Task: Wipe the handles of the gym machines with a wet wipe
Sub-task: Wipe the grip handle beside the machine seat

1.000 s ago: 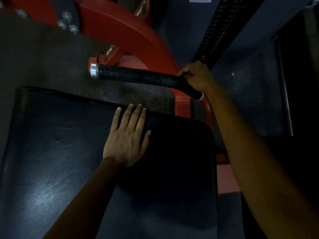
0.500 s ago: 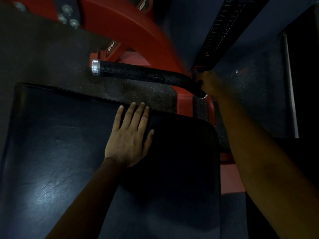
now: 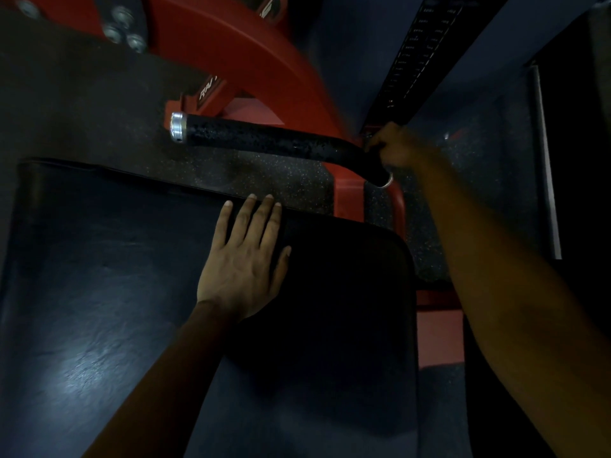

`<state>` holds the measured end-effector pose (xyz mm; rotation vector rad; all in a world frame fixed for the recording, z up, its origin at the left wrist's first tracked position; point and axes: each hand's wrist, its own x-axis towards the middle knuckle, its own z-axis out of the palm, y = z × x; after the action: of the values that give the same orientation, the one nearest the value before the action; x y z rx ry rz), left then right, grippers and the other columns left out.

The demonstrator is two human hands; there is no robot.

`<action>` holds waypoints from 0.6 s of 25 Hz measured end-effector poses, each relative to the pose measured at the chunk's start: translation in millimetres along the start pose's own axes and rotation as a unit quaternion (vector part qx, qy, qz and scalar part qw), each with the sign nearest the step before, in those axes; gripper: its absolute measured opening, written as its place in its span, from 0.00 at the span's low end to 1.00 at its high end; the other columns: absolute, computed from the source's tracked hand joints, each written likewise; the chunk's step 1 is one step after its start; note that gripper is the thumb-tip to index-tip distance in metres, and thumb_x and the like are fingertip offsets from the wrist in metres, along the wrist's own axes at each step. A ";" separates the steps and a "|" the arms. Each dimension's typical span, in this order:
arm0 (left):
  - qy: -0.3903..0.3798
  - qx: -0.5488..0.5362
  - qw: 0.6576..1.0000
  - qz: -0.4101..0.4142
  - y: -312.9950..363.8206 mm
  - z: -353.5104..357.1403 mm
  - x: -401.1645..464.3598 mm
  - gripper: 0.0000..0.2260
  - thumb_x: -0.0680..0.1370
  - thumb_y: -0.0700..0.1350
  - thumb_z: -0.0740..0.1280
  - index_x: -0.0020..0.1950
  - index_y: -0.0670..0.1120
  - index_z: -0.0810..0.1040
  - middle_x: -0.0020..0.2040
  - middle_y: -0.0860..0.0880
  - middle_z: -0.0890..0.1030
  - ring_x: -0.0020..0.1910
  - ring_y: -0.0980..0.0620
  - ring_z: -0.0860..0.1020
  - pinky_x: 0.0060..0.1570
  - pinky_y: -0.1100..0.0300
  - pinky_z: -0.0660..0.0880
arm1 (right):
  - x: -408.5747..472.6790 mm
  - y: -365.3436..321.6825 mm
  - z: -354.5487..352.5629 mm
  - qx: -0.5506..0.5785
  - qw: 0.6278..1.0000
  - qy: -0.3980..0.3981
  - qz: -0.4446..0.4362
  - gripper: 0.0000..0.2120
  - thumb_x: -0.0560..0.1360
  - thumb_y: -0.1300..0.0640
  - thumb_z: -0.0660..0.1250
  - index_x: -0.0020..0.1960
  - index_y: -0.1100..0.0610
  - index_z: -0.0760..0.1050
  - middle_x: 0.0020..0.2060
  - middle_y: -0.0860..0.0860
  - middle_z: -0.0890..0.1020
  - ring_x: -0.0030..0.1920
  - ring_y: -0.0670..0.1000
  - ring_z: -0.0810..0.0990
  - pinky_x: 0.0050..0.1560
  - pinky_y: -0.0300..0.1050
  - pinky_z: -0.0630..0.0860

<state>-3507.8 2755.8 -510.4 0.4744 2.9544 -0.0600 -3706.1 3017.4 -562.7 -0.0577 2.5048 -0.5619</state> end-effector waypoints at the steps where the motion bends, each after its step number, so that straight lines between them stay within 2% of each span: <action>1: -0.002 -0.004 1.000 -0.001 -0.4 1.0 -0.5 0.28 0.80 0.56 0.49 0.75 0.40 0.61 0.75 0.42 0.64 0.75 0.43 0.59 0.74 0.43 0.51 | -2.5 -6.0 -5.3 0.010 1.000 -0.004 0.003 0.16 0.73 0.73 0.60 0.56 0.63 0.79 0.49 0.61 0.81 0.46 0.53 0.78 0.48 0.46 0.76; 3: -0.011 0.017 1.000 0.003 -1.0 3.2 -1.1 0.29 0.80 0.56 0.48 0.75 0.40 0.60 0.75 0.42 0.64 0.75 0.43 0.58 0.74 0.43 0.51 | -10.3 -23.3 -16.9 0.055 0.998 -0.003 -0.014 0.14 0.73 0.73 0.61 0.53 0.63 0.80 0.39 0.55 0.81 0.37 0.48 0.77 0.43 0.43 0.77; 4: -0.032 0.018 0.999 0.004 0.1 1.3 -1.0 0.29 0.80 0.56 0.48 0.75 0.40 0.60 0.75 0.42 0.64 0.75 0.43 0.58 0.74 0.43 0.51 | -17.7 -34.4 -22.5 0.077 0.996 -0.006 -0.032 0.13 0.74 0.73 0.62 0.53 0.62 0.80 0.36 0.53 0.80 0.35 0.46 0.77 0.42 0.42 0.77; 7: -0.021 0.017 1.000 0.011 1.6 0.4 1.0 0.28 0.80 0.56 0.49 0.75 0.39 0.61 0.75 0.42 0.64 0.75 0.43 0.58 0.74 0.43 0.51 | -40.3 -45.2 -25.0 0.184 0.980 0.035 -0.069 0.12 0.75 0.71 0.63 0.50 0.60 0.82 0.37 0.50 0.81 0.36 0.44 0.79 0.44 0.37 0.79; 9: -0.027 0.023 0.999 0.004 1.4 -1.0 0.6 0.28 0.80 0.56 0.49 0.75 0.39 0.61 0.75 0.41 0.64 0.75 0.43 0.59 0.74 0.43 0.51 | -60.0 -41.5 -10.9 0.265 0.955 0.113 -0.070 0.09 0.74 0.68 0.65 0.49 0.58 0.82 0.43 0.49 0.84 0.43 0.44 0.82 0.46 0.34 0.78; 11: -0.020 0.018 1.000 0.008 1.0 0.5 0.7 0.28 0.80 0.56 0.49 0.75 0.39 0.61 0.74 0.41 0.64 0.75 0.43 0.59 0.74 0.43 0.51 | -82.2 -39.5 15.9 0.336 0.918 0.207 -0.032 0.08 0.73 0.66 0.68 0.47 0.56 0.80 0.48 0.49 0.84 0.48 0.43 0.82 0.49 0.36 0.79; 13: -0.015 0.009 1.000 0.005 0.9 1.1 -0.1 0.28 0.80 0.55 0.49 0.75 0.39 0.61 0.74 0.41 0.64 0.75 0.43 0.59 0.74 0.42 0.51 | -98.1 -44.6 47.7 0.374 0.884 0.280 0.027 0.08 0.70 0.66 0.70 0.44 0.54 0.77 0.45 0.50 0.83 0.45 0.45 0.82 0.46 0.34 0.78; 15: -0.020 0.004 1.000 0.003 1.1 0.0 0.3 0.28 0.80 0.55 0.49 0.75 0.39 0.62 0.74 0.41 0.65 0.75 0.43 0.59 0.74 0.43 0.51 | -100.2 -59.7 69.9 0.352 0.868 0.346 0.046 0.06 0.69 0.65 0.71 0.43 0.58 0.76 0.40 0.50 0.81 0.40 0.45 0.80 0.39 0.28 0.74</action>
<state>-3507.7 2756.9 -510.5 0.4768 2.9158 -0.0807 -3589.1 2952.3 -538.9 0.6429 2.7375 -1.6554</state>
